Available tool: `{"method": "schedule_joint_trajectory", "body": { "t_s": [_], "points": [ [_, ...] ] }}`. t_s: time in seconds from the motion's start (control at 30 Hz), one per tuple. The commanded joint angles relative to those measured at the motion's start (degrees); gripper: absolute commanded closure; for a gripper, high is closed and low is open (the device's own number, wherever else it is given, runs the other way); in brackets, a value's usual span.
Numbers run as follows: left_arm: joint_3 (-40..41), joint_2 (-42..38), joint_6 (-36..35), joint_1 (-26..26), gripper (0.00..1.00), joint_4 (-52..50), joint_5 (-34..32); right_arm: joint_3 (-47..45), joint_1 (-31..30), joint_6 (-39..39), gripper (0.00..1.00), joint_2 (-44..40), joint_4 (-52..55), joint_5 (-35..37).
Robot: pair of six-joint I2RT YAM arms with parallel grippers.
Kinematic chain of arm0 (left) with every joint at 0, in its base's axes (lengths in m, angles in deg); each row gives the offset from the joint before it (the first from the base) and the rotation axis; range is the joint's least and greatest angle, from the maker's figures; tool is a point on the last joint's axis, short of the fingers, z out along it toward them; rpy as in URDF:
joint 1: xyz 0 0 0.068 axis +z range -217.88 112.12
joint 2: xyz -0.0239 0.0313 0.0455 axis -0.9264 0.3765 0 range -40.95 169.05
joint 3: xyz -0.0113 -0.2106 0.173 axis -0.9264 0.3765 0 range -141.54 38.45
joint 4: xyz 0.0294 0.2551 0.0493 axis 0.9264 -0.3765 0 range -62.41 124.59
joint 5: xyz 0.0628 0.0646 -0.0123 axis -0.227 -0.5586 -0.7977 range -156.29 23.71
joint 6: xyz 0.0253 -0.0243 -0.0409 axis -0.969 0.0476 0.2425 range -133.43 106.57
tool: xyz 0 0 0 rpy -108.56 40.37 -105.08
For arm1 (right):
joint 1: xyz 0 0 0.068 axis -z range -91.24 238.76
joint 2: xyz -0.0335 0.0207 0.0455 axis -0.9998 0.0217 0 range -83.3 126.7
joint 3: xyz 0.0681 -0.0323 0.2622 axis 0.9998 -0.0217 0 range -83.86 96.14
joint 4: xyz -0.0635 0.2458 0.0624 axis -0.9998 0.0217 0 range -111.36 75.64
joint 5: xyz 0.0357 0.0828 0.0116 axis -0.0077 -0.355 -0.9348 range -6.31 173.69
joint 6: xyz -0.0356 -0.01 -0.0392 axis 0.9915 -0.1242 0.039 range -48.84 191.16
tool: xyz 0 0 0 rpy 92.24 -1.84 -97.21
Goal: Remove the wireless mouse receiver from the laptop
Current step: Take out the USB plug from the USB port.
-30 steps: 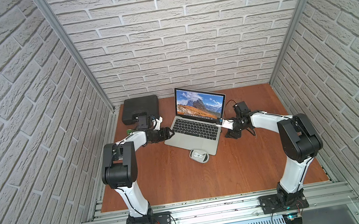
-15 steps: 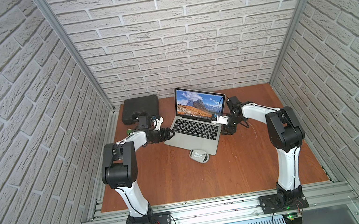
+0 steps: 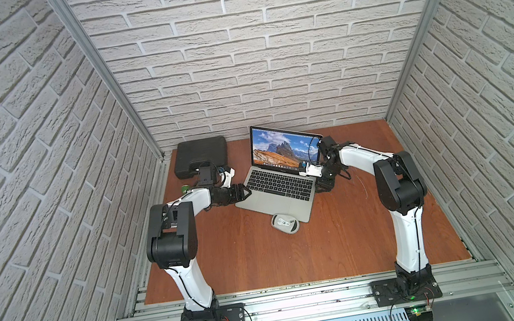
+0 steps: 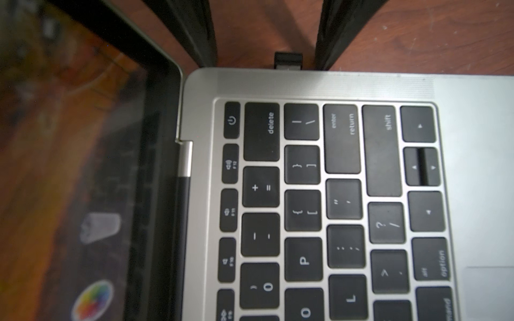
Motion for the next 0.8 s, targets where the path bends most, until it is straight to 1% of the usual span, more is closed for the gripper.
{"method": "schedule_joint_trajectory", "body": {
  "t_s": [0.0, 0.17, 0.47, 0.6, 0.77],
  "points": [
    [0.7, 0.7, -0.6, -0.5, 0.24, 1.2, 0.8, 1.7, -1.2, -2.0, 0.41, 1.9, 1.7, -1.0],
    [0.5, 0.7, -0.6, -0.7, 0.24, 1.1, 0.4, 2.4, -1.6, -3.6, 0.48, 2.6, 3.1, -2.6],
    [0.4, 0.9, -0.3, -0.8, 0.24, 1.3, 0.2, -0.1, -2.5, -5.3, 0.63, 1.7, 1.3, -2.2],
    [0.6, 1.0, 0.0, -0.8, 0.24, 1.8, 0.1, -0.2, -2.7, -5.4, 0.64, 1.8, 0.8, -1.8],
    [0.7, 1.1, 0.1, -0.9, 0.24, 1.9, 0.2, 0.7, -2.8, -5.9, 0.69, 2.4, 0.9, -1.5]
  ]
}}
